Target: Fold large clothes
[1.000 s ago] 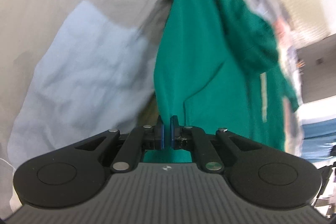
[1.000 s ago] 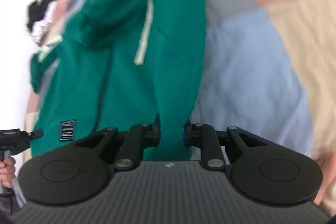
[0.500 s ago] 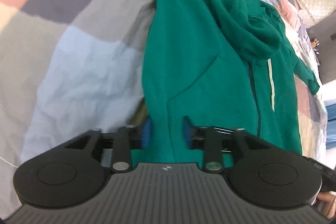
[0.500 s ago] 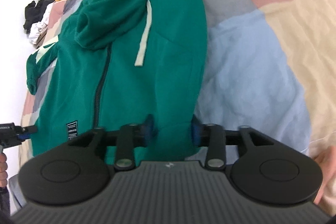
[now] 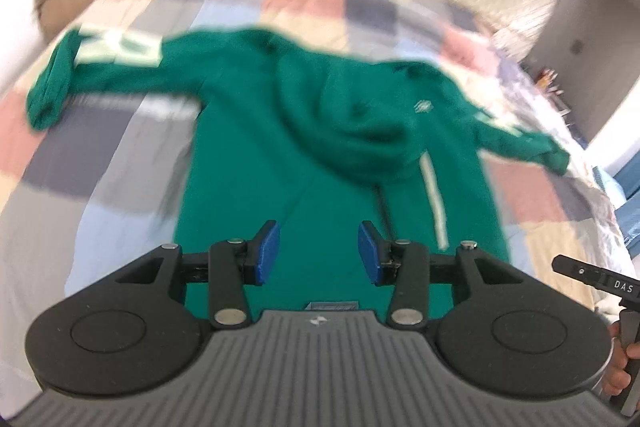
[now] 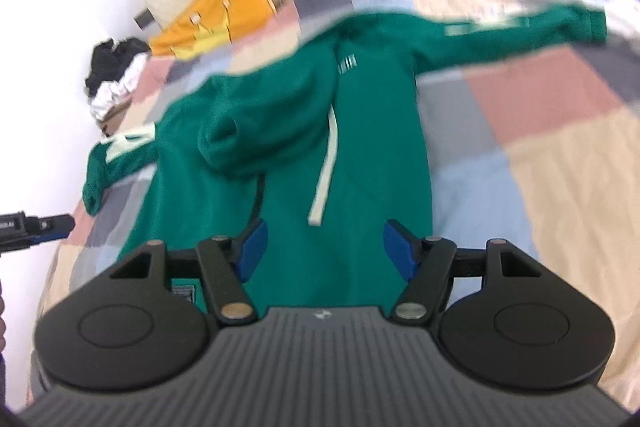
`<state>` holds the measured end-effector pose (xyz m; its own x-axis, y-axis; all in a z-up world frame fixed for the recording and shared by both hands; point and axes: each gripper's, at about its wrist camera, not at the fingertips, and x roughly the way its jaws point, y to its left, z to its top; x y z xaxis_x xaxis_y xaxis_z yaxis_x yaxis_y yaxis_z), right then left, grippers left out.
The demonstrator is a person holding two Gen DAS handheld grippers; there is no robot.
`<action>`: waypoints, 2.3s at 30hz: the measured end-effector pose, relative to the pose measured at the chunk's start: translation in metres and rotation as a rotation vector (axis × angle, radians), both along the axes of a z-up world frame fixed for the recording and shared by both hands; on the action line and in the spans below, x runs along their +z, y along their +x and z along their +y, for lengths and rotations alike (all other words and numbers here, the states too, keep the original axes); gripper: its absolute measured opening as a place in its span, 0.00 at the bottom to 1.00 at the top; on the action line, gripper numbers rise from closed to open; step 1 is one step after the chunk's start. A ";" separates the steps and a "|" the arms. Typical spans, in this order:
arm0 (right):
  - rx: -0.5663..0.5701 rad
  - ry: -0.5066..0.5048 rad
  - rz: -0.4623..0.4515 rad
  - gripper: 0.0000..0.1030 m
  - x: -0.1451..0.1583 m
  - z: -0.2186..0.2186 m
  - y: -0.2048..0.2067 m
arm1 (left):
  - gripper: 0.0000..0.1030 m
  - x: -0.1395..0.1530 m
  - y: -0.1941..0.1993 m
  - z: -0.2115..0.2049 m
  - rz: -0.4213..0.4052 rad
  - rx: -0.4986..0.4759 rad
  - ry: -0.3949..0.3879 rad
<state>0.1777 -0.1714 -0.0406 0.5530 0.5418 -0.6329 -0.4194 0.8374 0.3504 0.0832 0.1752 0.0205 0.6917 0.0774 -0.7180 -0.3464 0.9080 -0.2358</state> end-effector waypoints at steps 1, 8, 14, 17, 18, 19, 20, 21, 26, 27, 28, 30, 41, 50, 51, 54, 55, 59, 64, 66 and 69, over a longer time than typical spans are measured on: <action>0.002 0.001 -0.024 0.65 0.004 0.001 0.001 | 0.48 0.005 0.003 -0.008 -0.024 -0.010 0.012; -0.001 0.004 -0.192 0.65 0.027 0.009 -0.001 | 0.48 0.024 0.035 -0.062 -0.147 -0.076 0.064; -0.029 0.033 -0.296 0.65 0.027 0.010 0.003 | 0.48 0.022 0.061 -0.105 -0.231 -0.118 0.206; -0.042 0.036 -0.329 0.65 0.019 0.009 0.007 | 0.48 0.011 0.073 -0.115 -0.259 -0.134 0.188; -0.041 0.036 -0.337 0.65 0.014 0.009 0.009 | 0.48 0.007 0.075 -0.117 -0.261 -0.141 0.193; -0.042 0.032 -0.340 0.65 0.010 0.010 0.009 | 0.48 0.001 0.079 -0.119 -0.262 -0.145 0.207; -0.038 0.026 -0.345 0.65 0.006 0.011 0.010 | 0.48 -0.004 0.080 -0.122 -0.267 -0.142 0.224; -0.033 0.021 -0.353 0.65 0.002 0.012 0.010 | 0.48 -0.011 0.082 -0.122 -0.267 -0.132 0.235; -0.042 -0.015 -0.351 0.65 -0.020 0.015 0.016 | 0.48 -0.046 0.089 -0.107 -0.264 -0.096 0.221; -0.050 -0.016 -0.342 0.65 -0.024 0.015 0.018 | 0.48 -0.051 0.091 -0.106 -0.259 -0.094 0.233; -0.059 -0.017 -0.333 0.65 -0.026 0.015 0.018 | 0.48 -0.057 0.091 -0.105 -0.254 -0.093 0.240; -0.072 -0.020 -0.322 0.65 -0.029 0.016 0.022 | 0.48 -0.066 0.092 -0.101 -0.247 -0.094 0.239; -0.219 -0.067 -0.310 0.65 -0.040 0.013 0.049 | 0.48 -0.101 0.088 -0.080 -0.229 -0.083 0.156; -0.388 -0.072 -0.249 0.65 -0.047 -0.012 0.102 | 0.59 -0.114 0.089 -0.089 -0.225 -0.098 0.123; -0.409 -0.072 -0.228 0.65 -0.050 -0.015 0.111 | 0.59 -0.115 0.090 -0.091 -0.219 -0.105 0.129; -0.449 -0.072 -0.201 0.65 -0.056 -0.021 0.131 | 0.60 -0.116 0.089 -0.097 -0.217 -0.112 0.137; -0.459 -0.069 -0.192 0.65 -0.057 -0.023 0.139 | 0.60 -0.117 0.089 -0.099 -0.218 -0.111 0.140; -0.463 -0.089 -0.195 0.65 -0.063 -0.027 0.165 | 0.66 -0.122 0.090 -0.103 -0.210 -0.103 0.173; -0.442 -0.051 -0.180 0.65 -0.069 -0.039 0.192 | 0.67 -0.129 0.095 -0.102 -0.204 -0.080 0.168; -0.442 -0.025 -0.144 0.65 -0.073 -0.045 0.203 | 0.68 -0.132 0.099 -0.101 -0.197 -0.072 0.163; -0.446 -0.030 -0.131 0.65 -0.080 -0.046 0.216 | 0.68 -0.138 0.106 -0.101 -0.179 -0.066 0.170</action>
